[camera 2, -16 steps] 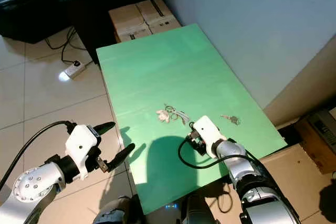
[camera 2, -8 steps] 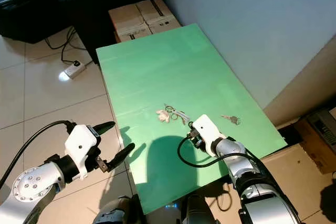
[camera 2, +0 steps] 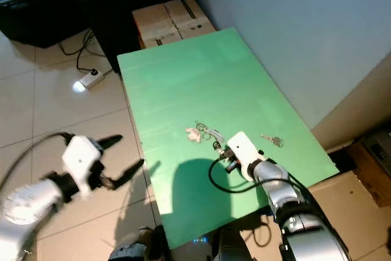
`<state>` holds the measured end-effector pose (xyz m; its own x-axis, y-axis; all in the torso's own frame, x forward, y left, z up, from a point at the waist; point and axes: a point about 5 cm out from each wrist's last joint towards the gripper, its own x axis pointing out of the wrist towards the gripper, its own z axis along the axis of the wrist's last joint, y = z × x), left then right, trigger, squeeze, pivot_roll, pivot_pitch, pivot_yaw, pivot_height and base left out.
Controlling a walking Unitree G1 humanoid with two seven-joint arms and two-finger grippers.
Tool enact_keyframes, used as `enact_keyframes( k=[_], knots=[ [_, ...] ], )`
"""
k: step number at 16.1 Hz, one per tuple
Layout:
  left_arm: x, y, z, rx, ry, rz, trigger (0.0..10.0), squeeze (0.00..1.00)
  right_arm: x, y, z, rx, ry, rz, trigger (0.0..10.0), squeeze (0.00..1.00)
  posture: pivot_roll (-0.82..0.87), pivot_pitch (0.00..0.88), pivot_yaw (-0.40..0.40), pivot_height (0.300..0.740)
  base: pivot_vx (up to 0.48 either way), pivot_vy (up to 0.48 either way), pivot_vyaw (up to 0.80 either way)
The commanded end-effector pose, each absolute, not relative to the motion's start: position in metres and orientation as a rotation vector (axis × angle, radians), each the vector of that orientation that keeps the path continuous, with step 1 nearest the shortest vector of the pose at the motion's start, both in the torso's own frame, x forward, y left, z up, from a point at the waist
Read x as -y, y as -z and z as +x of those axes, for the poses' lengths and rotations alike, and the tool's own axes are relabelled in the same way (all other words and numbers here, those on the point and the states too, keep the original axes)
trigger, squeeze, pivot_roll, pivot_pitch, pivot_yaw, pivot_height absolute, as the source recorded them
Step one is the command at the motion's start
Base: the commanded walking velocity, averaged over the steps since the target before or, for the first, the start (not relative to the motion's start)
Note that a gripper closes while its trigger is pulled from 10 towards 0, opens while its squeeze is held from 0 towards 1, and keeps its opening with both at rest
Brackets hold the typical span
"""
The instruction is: Hang keys on a hook
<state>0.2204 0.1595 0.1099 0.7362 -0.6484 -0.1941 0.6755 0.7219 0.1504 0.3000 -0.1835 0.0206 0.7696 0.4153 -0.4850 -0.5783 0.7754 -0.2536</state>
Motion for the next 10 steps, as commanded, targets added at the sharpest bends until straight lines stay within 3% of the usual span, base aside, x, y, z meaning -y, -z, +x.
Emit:
enact_keyframes(
  k=[1,6,7,10],
  knots=[
    [-0.144,-0.105,0.213,-0.133,0.757,0.225,10.0,0.00,0.182,-0.019,0.296,-0.401,-0.556,-0.379,0.0,0.00,0.01,0.182,0.069,0.740,0.000,0.000,0.00],
    [-0.134,-0.107,0.217,-0.112,0.759,0.212,10.0,0.00,0.183,-0.023,0.289,-0.333,-0.527,-0.398,0.0,0.00,-0.01,0.167,0.058,0.740,0.000,0.000,0.00],
    [-0.135,-0.108,0.219,-0.107,0.745,0.218,10.0,0.00,0.184,-0.029,0.289,-0.299,-0.507,-0.414,10.0,0.00,-0.02,0.160,0.050,0.740,0.000,0.000,0.00],
    [-0.148,-0.101,0.230,-0.115,0.622,0.185,10.0,0.00,0.184,-0.045,0.297,-0.206,-0.446,-0.383,10.0,0.00,-0.02,0.154,0.037,0.740,0.000,0.000,0.00]
  ],
)
